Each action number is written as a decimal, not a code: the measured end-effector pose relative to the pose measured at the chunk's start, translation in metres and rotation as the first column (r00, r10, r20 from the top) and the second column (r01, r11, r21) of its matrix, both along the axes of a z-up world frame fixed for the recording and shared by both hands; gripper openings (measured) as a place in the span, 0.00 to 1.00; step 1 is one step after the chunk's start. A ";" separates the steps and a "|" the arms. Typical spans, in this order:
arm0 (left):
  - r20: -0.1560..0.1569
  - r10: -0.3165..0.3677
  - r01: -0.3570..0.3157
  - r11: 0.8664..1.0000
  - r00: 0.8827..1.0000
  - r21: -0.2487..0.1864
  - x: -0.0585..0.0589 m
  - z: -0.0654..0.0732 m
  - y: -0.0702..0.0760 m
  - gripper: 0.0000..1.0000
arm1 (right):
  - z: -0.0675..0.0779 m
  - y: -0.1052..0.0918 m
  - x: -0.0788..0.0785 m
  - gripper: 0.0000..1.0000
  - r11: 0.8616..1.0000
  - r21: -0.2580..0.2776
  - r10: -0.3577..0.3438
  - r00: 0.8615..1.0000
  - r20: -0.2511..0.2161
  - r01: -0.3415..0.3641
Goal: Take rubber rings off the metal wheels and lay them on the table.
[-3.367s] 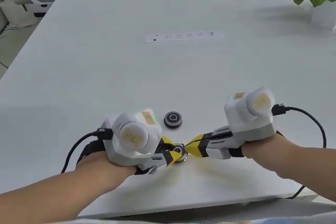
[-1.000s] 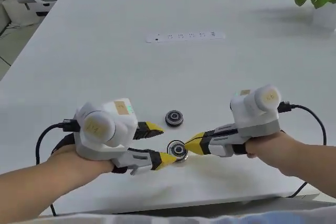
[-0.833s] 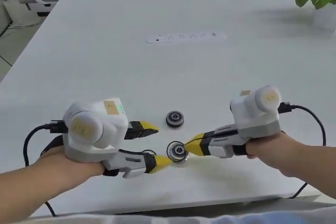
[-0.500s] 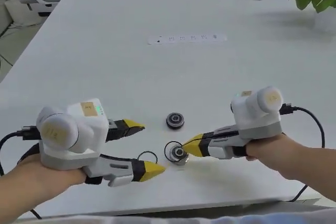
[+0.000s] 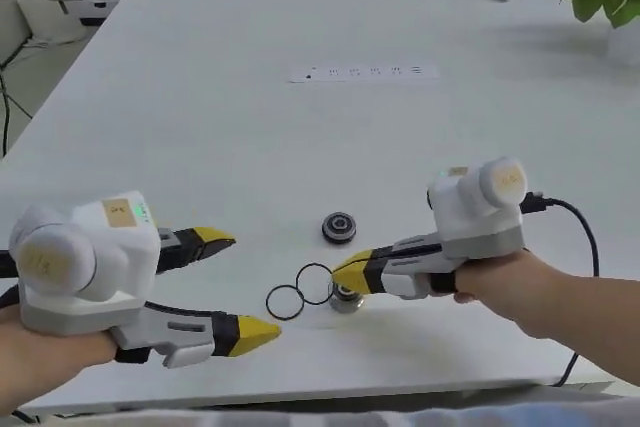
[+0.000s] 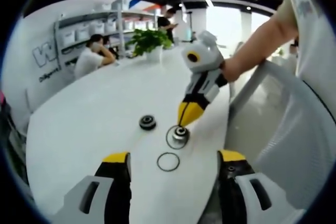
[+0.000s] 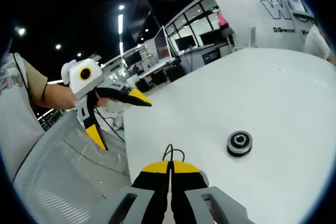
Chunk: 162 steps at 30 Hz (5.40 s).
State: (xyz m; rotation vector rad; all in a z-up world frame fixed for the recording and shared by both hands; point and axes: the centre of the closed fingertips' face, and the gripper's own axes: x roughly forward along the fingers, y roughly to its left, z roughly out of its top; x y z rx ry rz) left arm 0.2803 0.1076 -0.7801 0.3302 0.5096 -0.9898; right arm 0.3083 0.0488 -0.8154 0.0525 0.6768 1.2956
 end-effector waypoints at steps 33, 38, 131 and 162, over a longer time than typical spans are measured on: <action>-0.006 0.056 -0.056 0.998 0.998 0.001 -0.003 0.000 0.017 0.69 | -0.031 0.036 0.004 0.00 0.995 -0.103 -0.012 1.000 -0.018 0.011; -0.011 0.057 -0.057 0.998 0.998 0.005 -0.004 -0.001 0.019 0.69 | -0.037 0.035 0.006 0.00 0.991 -0.133 -0.026 1.000 -0.011 0.025; -0.049 -0.017 0.020 0.998 0.999 0.062 0.119 -0.052 -0.065 0.37 | -0.036 -0.032 0.082 0.23 0.970 -0.175 -0.130 0.967 0.219 0.170; -0.063 -0.053 0.059 0.993 0.997 0.100 0.130 -0.066 -0.090 0.16 | -0.038 -0.030 0.084 0.23 0.972 -0.164 -0.131 0.965 0.227 0.170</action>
